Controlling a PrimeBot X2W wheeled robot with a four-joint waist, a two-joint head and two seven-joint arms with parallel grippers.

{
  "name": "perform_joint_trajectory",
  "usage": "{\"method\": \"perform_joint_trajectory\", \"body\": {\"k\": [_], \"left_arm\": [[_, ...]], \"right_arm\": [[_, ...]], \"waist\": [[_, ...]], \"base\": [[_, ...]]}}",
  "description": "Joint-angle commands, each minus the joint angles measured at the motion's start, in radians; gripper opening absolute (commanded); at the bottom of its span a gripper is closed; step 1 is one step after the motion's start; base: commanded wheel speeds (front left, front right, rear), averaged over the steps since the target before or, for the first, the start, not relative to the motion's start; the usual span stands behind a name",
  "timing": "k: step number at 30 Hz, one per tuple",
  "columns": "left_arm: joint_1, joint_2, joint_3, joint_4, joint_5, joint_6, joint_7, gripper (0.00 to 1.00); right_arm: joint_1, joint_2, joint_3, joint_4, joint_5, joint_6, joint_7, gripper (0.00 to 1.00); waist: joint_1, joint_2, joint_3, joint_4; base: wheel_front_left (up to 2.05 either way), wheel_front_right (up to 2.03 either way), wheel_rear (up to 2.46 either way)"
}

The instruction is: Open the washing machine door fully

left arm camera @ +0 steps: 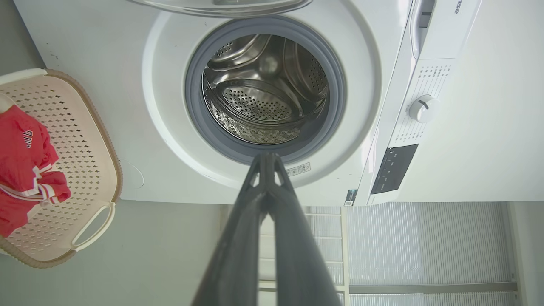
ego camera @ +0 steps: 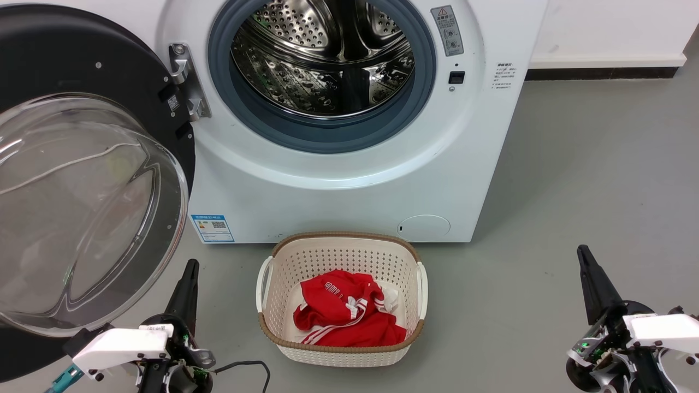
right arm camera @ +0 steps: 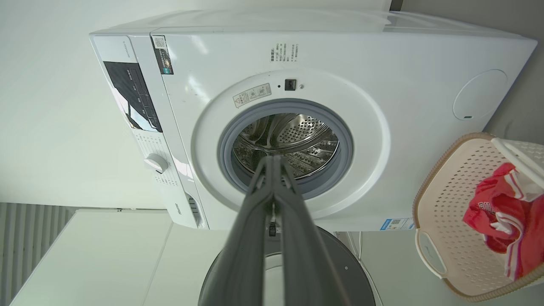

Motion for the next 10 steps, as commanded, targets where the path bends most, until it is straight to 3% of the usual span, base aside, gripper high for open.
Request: {"method": "perform_joint_trajectory", "body": {"k": [1, 10], "left_arm": [[-0.011, -0.002, 0.004, 0.002, -0.014, -0.003, 0.006, 0.00], [-0.010, -0.002, 0.004, 0.002, -0.015, -0.004, 0.007, 0.00]], "right_arm": [[-0.013, 0.002, -0.003, 0.003, 0.014, 0.000, 0.005, 0.00], [-0.014, 0.005, -0.006, 0.003, 0.010, 0.000, 0.008, 0.00]], "waist": [[0.0000, 0.0000, 0.000, 0.000], [0.0000, 0.0000, 0.000, 0.000]], "base": [[0.00, 0.00, 0.00], [0.00, 0.00, 0.00]]}}
